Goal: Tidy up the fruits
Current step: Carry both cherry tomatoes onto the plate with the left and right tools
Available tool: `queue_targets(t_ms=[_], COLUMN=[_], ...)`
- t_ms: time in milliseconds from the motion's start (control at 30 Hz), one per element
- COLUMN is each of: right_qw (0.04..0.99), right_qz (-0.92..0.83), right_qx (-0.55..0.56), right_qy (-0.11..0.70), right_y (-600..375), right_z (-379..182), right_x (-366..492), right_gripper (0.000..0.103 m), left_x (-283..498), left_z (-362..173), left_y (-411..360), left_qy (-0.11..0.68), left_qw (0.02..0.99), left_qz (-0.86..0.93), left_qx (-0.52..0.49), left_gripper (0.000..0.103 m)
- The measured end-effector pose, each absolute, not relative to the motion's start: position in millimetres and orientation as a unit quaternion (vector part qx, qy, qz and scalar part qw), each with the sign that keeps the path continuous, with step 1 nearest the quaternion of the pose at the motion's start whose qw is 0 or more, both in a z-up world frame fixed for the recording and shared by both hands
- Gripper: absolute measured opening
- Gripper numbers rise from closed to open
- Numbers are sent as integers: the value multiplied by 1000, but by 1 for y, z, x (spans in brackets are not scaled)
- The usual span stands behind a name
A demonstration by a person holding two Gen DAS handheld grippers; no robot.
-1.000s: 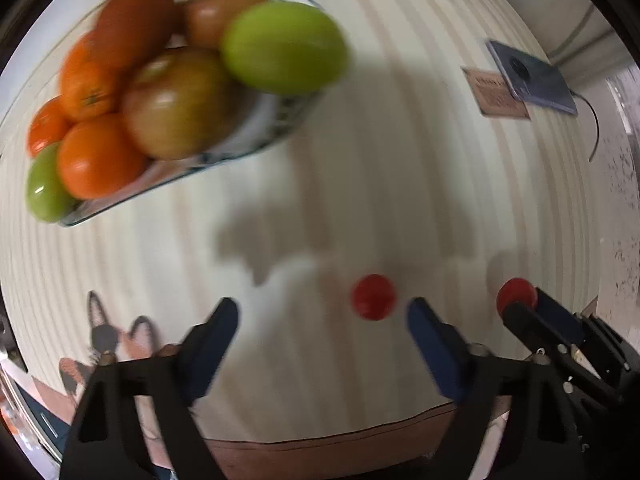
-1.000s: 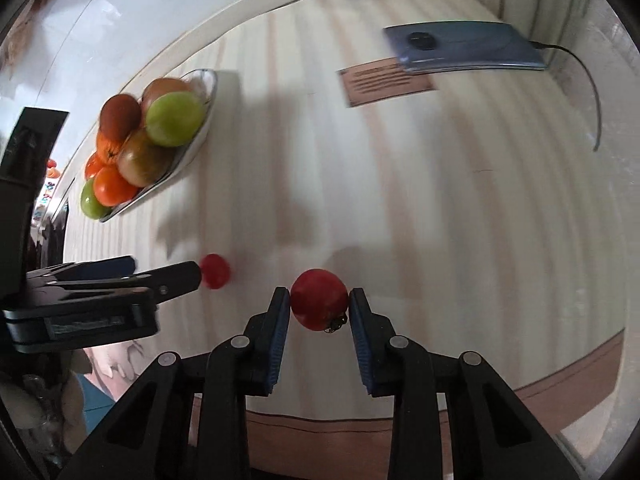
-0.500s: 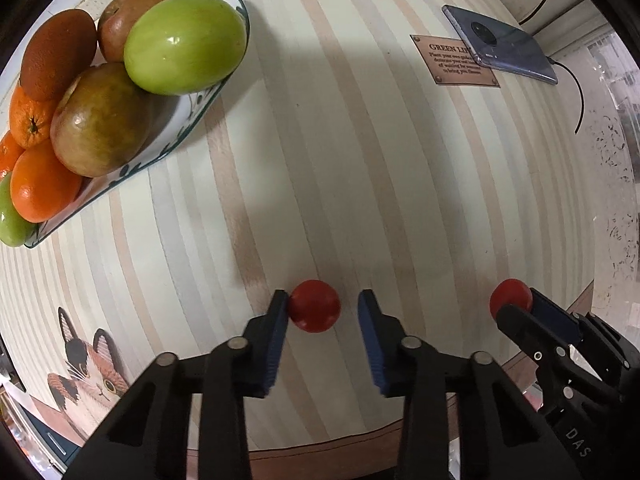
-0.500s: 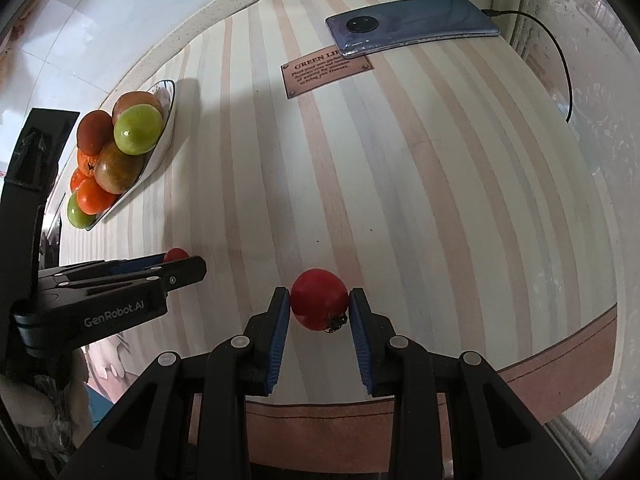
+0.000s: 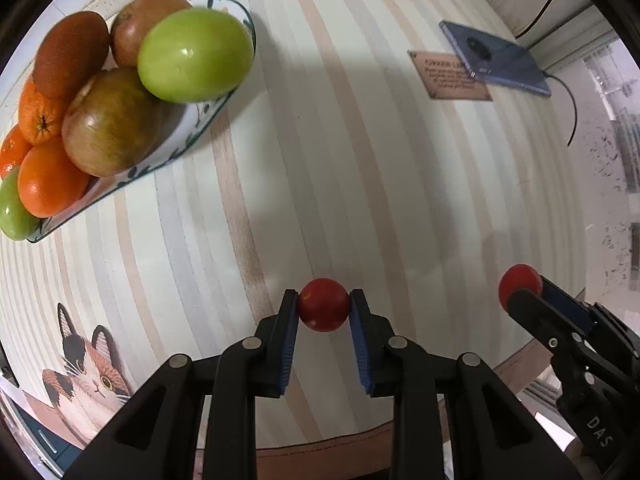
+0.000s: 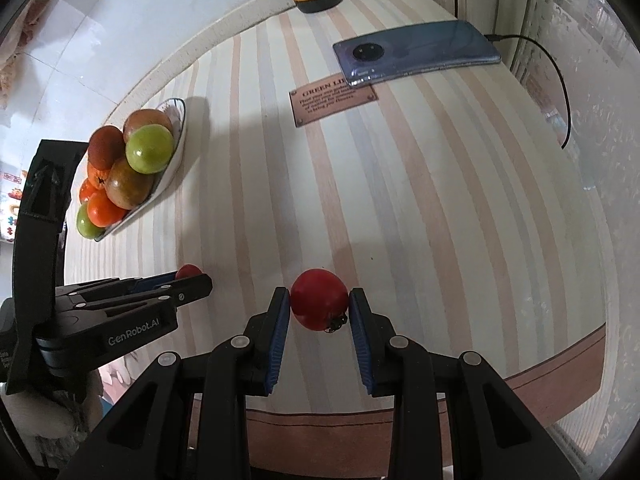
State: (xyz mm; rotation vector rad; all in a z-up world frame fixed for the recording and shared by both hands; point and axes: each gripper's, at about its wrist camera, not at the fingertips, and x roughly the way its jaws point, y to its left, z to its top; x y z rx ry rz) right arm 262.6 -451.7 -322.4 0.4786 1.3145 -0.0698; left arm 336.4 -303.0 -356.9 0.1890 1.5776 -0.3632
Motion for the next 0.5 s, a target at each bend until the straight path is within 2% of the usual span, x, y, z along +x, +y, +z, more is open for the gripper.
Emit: queue_targets(t_ms=[333,500], right_qw=[779,784], right_qz=[-11,19], right_qx=[214,207], right_qy=[589,585], right_y=[-439,-418], right_z=[-298,-288], right_x=[271,290], right_gripper=[33,33], left_x=[337,347], left_z=[-318,-289], left_y=[-285,-257], left_qy=[680,670], left_qw=[712,726], left_qz=[-166,-157], left_qx=[55,10], left_gripper=[23,23])
